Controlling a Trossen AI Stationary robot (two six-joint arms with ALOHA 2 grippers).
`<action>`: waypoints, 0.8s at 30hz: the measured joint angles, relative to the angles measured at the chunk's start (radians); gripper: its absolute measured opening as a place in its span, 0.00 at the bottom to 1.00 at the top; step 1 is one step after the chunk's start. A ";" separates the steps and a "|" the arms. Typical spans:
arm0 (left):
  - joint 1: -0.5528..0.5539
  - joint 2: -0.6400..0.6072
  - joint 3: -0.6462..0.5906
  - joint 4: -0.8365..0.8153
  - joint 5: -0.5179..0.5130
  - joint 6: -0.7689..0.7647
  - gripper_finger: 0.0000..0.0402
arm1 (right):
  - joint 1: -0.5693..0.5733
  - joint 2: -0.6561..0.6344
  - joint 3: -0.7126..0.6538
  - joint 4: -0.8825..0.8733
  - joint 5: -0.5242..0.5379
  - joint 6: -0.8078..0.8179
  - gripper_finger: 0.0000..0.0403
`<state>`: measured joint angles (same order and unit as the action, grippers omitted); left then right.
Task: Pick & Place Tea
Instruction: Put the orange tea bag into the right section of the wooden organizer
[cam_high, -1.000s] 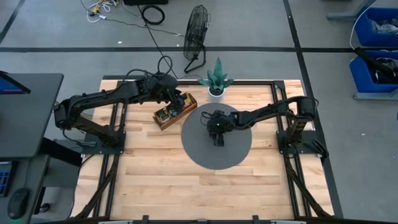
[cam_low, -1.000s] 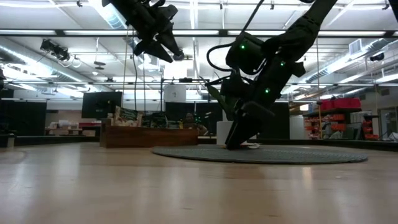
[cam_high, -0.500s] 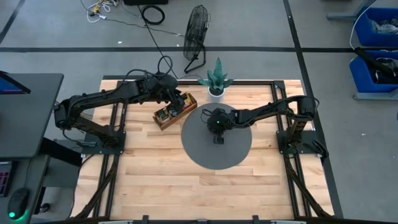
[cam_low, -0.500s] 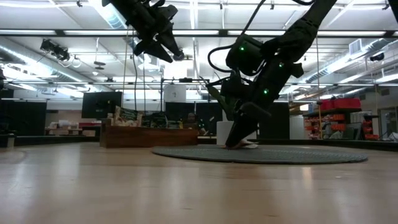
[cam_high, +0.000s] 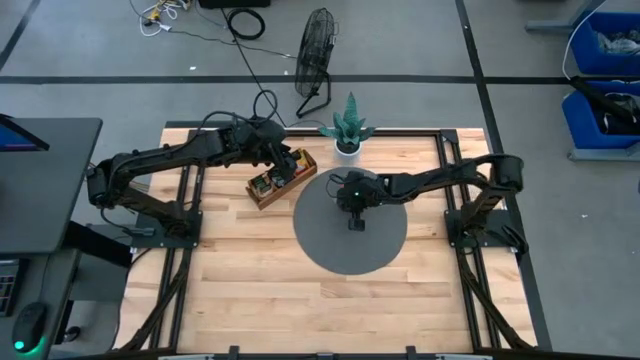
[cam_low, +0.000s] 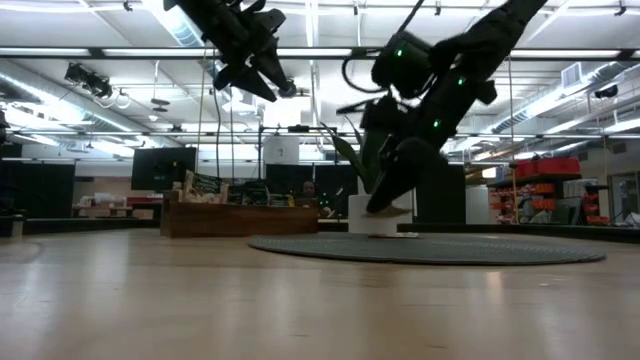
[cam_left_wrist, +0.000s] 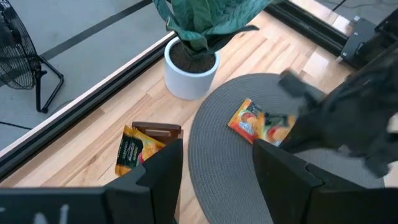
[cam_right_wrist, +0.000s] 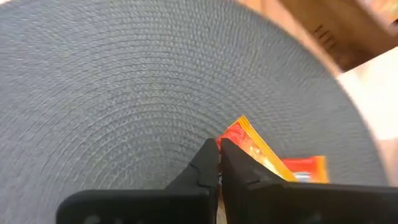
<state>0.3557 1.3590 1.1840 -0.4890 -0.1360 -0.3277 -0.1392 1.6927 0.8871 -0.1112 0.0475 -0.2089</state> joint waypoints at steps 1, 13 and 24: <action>0.000 0.000 0.000 -0.004 0.001 -0.002 0.50 | 0.003 -0.020 0.000 -0.011 0.000 -0.014 0.00; 0.043 0.000 0.000 0.039 0.346 -0.259 0.50 | 0.113 -0.293 0.002 -0.007 -0.134 -0.454 0.00; 0.025 0.010 0.000 0.203 0.616 -0.587 0.50 | 0.202 -0.352 0.002 0.085 -0.040 -0.647 0.00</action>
<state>0.3806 1.3689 1.1843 -0.2859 0.4802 -0.9149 0.0627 1.3403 0.8894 -0.0260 0.0078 -0.8555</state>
